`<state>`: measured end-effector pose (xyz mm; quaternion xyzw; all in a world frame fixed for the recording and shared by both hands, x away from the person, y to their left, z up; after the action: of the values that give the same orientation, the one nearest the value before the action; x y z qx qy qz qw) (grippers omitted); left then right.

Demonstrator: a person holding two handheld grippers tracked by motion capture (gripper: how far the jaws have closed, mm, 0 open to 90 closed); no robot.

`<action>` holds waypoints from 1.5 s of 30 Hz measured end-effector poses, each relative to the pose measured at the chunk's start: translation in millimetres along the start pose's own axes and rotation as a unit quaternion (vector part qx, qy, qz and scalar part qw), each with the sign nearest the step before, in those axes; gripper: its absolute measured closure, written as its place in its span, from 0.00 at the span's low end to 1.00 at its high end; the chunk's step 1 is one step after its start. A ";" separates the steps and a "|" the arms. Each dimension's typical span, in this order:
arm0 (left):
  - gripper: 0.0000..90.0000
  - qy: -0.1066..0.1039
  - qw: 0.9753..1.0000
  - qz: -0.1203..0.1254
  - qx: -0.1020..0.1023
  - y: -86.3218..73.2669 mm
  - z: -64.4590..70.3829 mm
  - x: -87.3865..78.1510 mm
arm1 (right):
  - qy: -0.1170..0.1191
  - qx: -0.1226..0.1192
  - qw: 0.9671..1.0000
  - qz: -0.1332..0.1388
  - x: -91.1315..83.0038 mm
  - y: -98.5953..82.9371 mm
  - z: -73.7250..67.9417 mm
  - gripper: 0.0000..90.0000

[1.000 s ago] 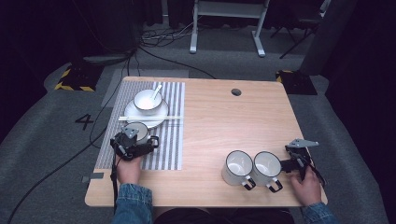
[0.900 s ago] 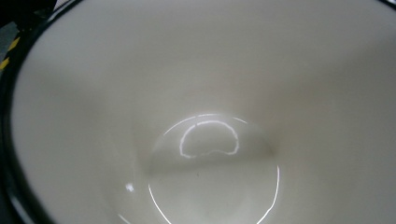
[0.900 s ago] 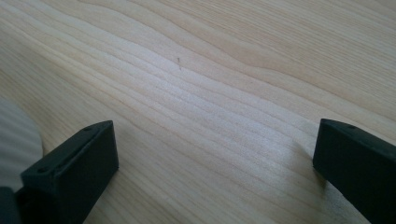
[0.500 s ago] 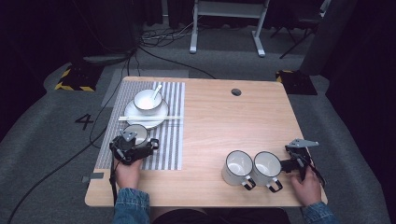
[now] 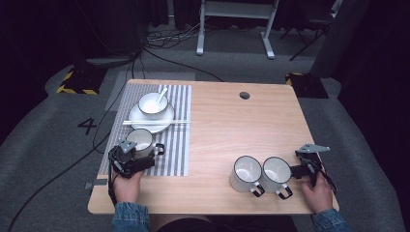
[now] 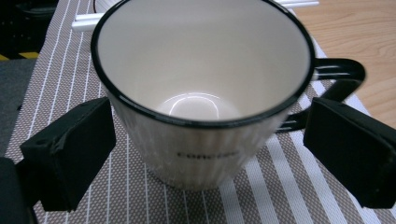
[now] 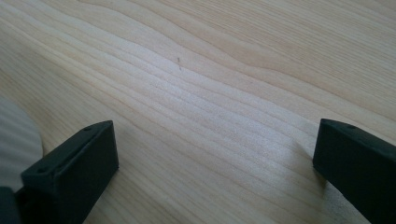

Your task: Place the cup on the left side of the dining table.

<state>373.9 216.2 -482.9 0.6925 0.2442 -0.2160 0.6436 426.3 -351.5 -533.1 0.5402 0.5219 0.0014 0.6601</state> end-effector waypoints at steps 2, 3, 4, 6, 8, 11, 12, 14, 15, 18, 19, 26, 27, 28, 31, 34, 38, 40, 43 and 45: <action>0.03 -0.003 1.000 0.002 0.004 -0.7 -0.2 -3.6 | 0.000 0.000 1.000 0.000 0.0 0.0 0.0 0.00; 0.03 -0.004 1.000 0.003 0.009 -1.4 -1.0 -7.0 | 0.000 0.000 1.000 0.000 0.0 0.0 0.0 0.00; 0.03 -0.009 1.000 0.007 0.008 -3.2 -1.6 -14.0 | 0.000 0.000 1.000 0.000 0.0 0.0 0.0 0.00; 0.03 -0.014 1.000 0.009 0.008 -5.0 -3.5 -21.7 | 0.000 0.000 1.000 0.000 0.0 0.0 0.0 0.00; 0.03 -0.014 1.000 0.015 0.009 -7.1 -5.6 -29.0 | 0.000 0.000 1.000 0.000 0.0 0.1 0.0 0.00; 0.03 -0.016 1.000 0.017 0.016 -10.9 -8.6 -39.9 | 0.000 0.000 1.000 0.000 0.0 0.1 0.0 0.00; 0.03 -0.016 1.000 0.017 0.016 -10.9 -8.6 -39.9 | 0.000 0.000 1.000 0.000 0.0 0.1 0.0 0.00; 0.03 -0.018 0.999 0.022 0.018 -15.1 -10.5 -49.4 | 0.000 0.000 1.000 0.000 0.0 0.1 0.0 0.00; 0.03 -0.018 0.999 0.022 0.018 -15.1 -10.5 -49.4 | 0.000 0.000 1.000 0.000 0.0 0.1 0.0 0.00; 0.03 -0.028 0.999 0.027 0.028 -19.7 -12.0 -59.8 | 0.000 0.000 1.000 0.000 0.0 0.1 0.1 0.00; 0.03 -0.032 0.999 0.026 0.032 -21.4 -12.4 -63.5 | 0.000 0.000 1.000 0.000 0.0 0.1 0.1 0.00; 0.03 -0.048 0.997 0.031 0.049 -35.2 -12.6 -81.9 | 0.000 0.000 1.000 0.000 0.0 0.1 0.1 0.00; 0.03 -0.050 0.997 0.031 0.049 -36.6 -11.6 -83.6 | 0.000 0.000 1.000 0.000 0.0 0.1 0.1 0.00; 0.03 -0.051 0.997 0.031 0.052 -37.8 -11.3 -84.8 | 0.000 0.000 1.000 0.000 0.0 0.1 0.0 0.00; 0.04 -0.057 0.996 0.027 0.057 -41.8 -9.4 -87.5 | 0.000 0.000 1.000 0.000 0.0 0.1 0.0 0.00; 0.04 -0.059 0.996 0.016 0.062 -50.0 -8.4 -91.4 | 0.000 0.000 1.000 0.000 0.0 0.1 0.0 0.00; 0.04 -0.055 0.996 0.006 0.064 -58.7 -10.3 -89.6 | 0.000 0.000 1.000 0.000 0.0 0.1 0.0 0.00; 0.04 -0.058 0.996 -0.001 0.061 -63.2 -11.2 -87.3 | 0.000 0.000 1.000 0.000 0.0 0.1 0.1 0.00; 0.05 -0.078 0.996 -0.012 0.044 -70.8 -13.9 -82.7 | 0.000 0.000 1.000 0.000 0.0 0.1 0.1 0.00; 0.05 -0.084 0.996 -0.021 0.034 -75.3 -17.5 -79.2 | 0.000 0.000 1.000 0.000 0.0 0.1 0.0 0.00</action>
<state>264.9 232.8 -492.1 0.6884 0.1965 -0.2948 0.6330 426.4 -351.5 -533.1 0.5404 0.5219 0.0016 0.6600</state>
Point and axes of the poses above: each handheld gripper's, and its own axes: x roughly forward along the jaws, y roughly out of its top, z roughly to its right, the point moved 4 cm from there along x, roughly forward along the jaws, and after that the axes turned 12 degrees about y, right-handed, at the moved point
